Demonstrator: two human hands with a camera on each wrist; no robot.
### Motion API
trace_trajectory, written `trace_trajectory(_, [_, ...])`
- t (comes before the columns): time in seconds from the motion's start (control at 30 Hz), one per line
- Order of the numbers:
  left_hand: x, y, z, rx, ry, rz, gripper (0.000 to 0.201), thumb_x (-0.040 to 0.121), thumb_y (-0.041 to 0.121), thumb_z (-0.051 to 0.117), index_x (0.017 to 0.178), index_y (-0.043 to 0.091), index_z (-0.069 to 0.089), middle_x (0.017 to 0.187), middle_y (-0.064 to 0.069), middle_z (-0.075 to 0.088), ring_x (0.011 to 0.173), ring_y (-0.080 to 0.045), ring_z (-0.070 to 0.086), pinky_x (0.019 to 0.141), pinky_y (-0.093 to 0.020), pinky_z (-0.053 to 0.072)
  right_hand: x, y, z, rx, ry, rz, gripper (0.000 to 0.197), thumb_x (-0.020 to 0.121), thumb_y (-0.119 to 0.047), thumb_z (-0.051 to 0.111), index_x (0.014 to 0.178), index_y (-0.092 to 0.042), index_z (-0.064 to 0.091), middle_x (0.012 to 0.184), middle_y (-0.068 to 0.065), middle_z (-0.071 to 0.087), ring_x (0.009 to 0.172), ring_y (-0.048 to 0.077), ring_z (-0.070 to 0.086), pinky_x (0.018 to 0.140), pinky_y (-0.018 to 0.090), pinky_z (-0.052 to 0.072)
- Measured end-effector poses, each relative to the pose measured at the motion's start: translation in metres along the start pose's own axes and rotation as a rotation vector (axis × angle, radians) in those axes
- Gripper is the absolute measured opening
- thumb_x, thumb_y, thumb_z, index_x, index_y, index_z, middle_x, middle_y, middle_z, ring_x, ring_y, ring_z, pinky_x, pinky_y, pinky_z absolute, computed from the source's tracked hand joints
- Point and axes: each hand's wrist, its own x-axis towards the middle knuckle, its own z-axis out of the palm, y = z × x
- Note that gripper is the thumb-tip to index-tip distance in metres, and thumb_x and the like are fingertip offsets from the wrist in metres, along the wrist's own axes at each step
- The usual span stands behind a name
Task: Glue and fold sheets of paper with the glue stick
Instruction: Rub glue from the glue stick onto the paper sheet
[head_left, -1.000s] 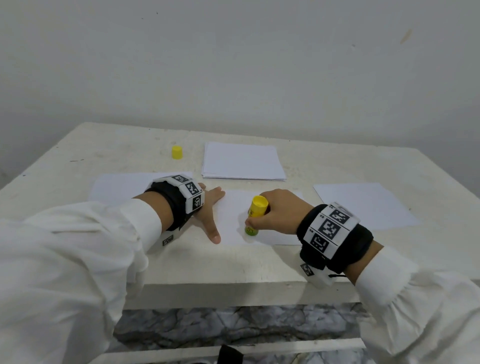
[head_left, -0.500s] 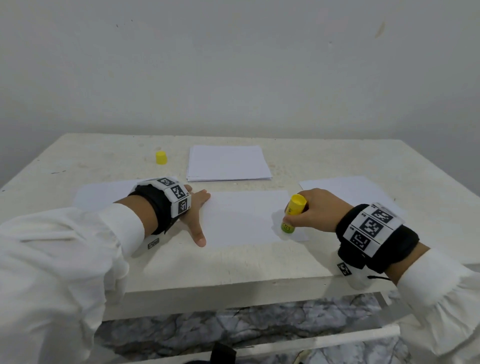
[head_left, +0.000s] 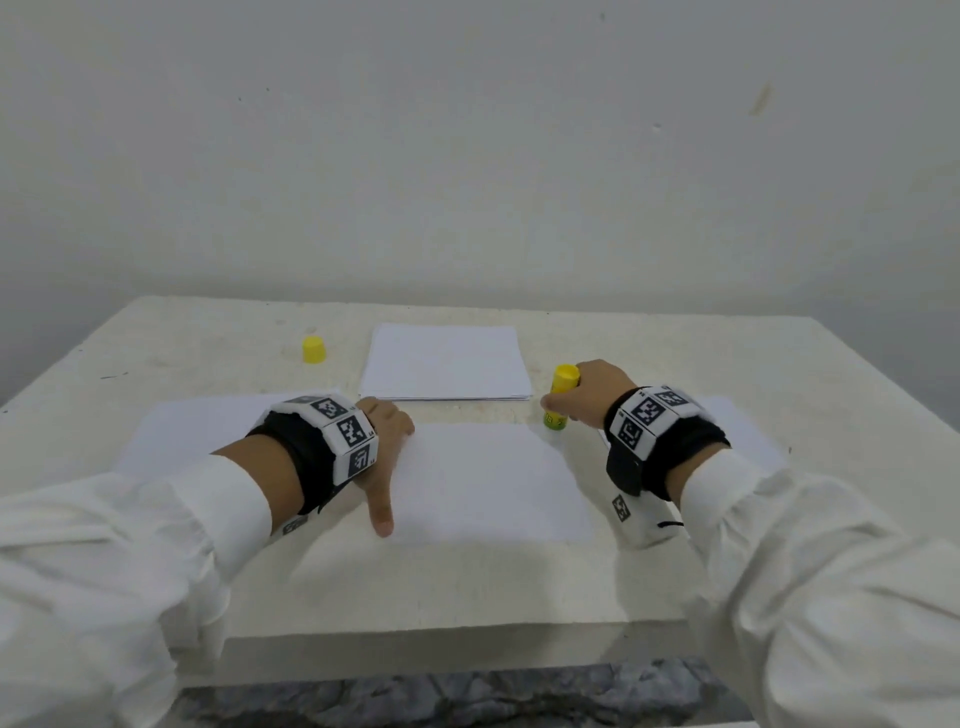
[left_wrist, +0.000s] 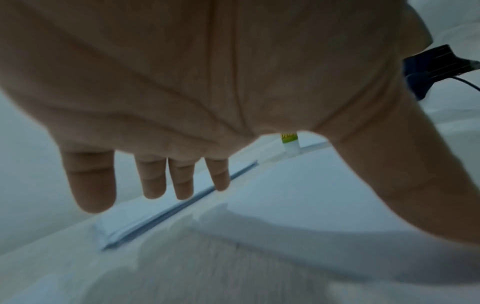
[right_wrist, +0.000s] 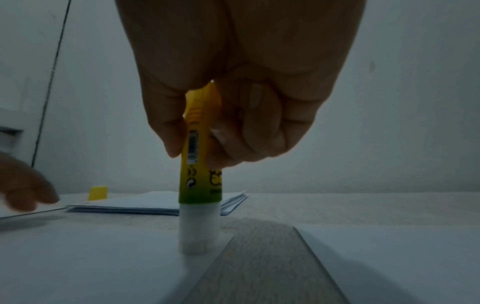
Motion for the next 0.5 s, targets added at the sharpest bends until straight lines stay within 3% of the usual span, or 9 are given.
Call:
trace_trajectory(0.13, [0.008, 0.042, -0.022, -0.121, 0.084, 0.113, 0.113, 0.059, 0.058, 0.082, 0.148, 0.022, 0.021, 0.152, 0.000, 0.024, 0.138, -0.022, 0.027, 0.112, -0.034, 0.024, 0.006, 0.005, -0.001, 0.008, -0.006, -0.033, 0.026, 0.081, -0.034, 0.064, 0.078, -0.010, 0.057, 0.080, 0.007, 0.060, 0.073, 0.022, 0.055, 0.067, 0.027, 0.042])
trace_trajectory(0.23, [0.018, 0.087, -0.032, -0.077, 0.021, 0.214, 0.105, 0.073, 0.059, 0.071, 0.152, 0.023, 0.012, 0.159, -0.001, 0.010, 0.143, -0.027, 0.018, 0.115, -0.041, 0.020, 0.009, 0.007, -0.002, -0.008, -0.021, -0.060, 0.028, 0.081, -0.036, 0.065, 0.079, -0.009, 0.058, 0.081, 0.007, 0.060, 0.074, 0.022, 0.055, 0.068, 0.028, 0.043])
trace_trajectory(0.37, [0.033, 0.106, -0.030, 0.010, -0.064, 0.180, 0.103, 0.077, 0.065, 0.062, 0.153, 0.025, 0.004, 0.160, -0.003, 0.003, 0.144, -0.031, 0.014, 0.116, -0.048, 0.020, 0.013, 0.009, -0.003, -0.023, -0.051, -0.096, 0.030, 0.080, -0.038, 0.066, 0.078, -0.009, 0.058, 0.081, 0.007, 0.061, 0.074, 0.022, 0.057, 0.067, 0.027, 0.044])
trace_trajectory(0.5, [0.033, 0.107, -0.030, 0.025, -0.066, 0.176, 0.102, 0.077, 0.066, 0.062, 0.153, 0.025, 0.008, 0.159, -0.002, 0.009, 0.142, -0.032, 0.018, 0.115, -0.047, 0.022, 0.005, 0.012, -0.006, -0.019, -0.065, -0.150, 0.029, 0.081, -0.036, 0.067, 0.076, -0.011, 0.055, 0.077, 0.005, 0.058, 0.072, 0.021, 0.055, 0.066, 0.028, 0.043])
